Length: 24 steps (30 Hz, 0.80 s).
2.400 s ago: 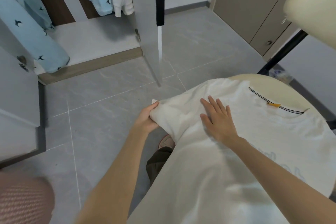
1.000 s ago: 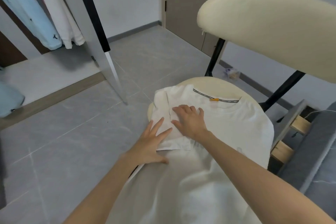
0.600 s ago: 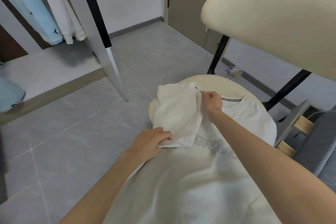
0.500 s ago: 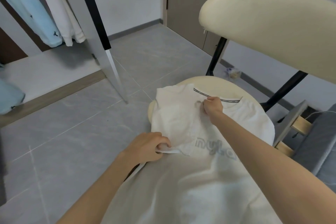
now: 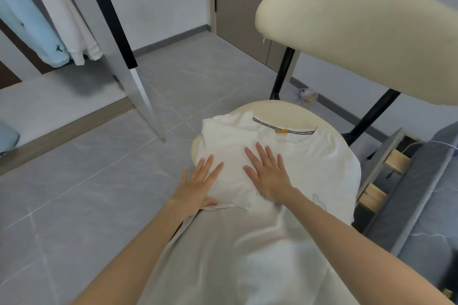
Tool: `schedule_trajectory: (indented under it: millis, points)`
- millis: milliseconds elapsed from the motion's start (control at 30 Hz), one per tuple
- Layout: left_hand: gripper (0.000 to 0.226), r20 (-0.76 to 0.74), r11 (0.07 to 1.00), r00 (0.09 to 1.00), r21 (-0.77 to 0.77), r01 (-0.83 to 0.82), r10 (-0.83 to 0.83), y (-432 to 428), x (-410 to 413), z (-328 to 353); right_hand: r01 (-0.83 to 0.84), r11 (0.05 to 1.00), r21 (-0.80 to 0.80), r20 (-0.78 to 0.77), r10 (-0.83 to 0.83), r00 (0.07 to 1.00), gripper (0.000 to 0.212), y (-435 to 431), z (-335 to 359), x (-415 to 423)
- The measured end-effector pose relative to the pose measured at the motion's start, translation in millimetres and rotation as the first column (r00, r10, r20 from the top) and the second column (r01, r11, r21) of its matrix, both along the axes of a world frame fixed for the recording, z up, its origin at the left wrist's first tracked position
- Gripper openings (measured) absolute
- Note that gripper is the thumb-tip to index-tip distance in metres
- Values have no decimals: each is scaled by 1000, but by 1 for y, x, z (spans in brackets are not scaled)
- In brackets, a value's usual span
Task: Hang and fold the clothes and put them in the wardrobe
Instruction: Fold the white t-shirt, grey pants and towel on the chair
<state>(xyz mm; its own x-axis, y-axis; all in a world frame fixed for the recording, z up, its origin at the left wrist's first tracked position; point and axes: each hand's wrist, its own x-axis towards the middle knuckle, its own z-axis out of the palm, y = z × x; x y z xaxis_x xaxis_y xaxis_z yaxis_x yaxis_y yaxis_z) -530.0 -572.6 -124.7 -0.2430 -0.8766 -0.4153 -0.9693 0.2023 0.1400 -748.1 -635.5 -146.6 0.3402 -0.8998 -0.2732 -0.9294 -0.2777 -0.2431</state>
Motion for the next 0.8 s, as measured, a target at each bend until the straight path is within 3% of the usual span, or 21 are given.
schedule_trajectory:
  millis: [67,167,233,333,433,533,700,800]
  points:
    - [91,25,1000,1000,26,-5,5,-1,-3,6,7,999,54,35,-9,999,55,-1,7,-7]
    - [78,40,1000,999,20,-7,6,-5,-14,21,78,996,32,232,-84,969,48,0,18,-23]
    - [70,-4,1000,1000,-2,-15,15,-8,-28,30,239,969,-66,390,-195,900,41,7,26,-42]
    - [62,-90,999,996,-43,8,-12,-11,-62,38,542,837,-77,537,-423,730,33,24,31,-76]
    - [58,-151,998,986,-26,64,-68,-14,-106,41,753,656,55,571,-639,515,32,42,24,-112]
    - [55,-182,994,978,17,106,-101,-17,-148,39,839,512,184,573,-749,331,34,57,9,-144]
    - [51,-115,990,984,28,140,-136,-24,-198,24,848,394,355,554,-819,149,37,73,-14,-175]
    - [50,-75,990,989,41,132,-129,-28,-210,9,834,416,363,576,-804,150,41,66,-15,-188]
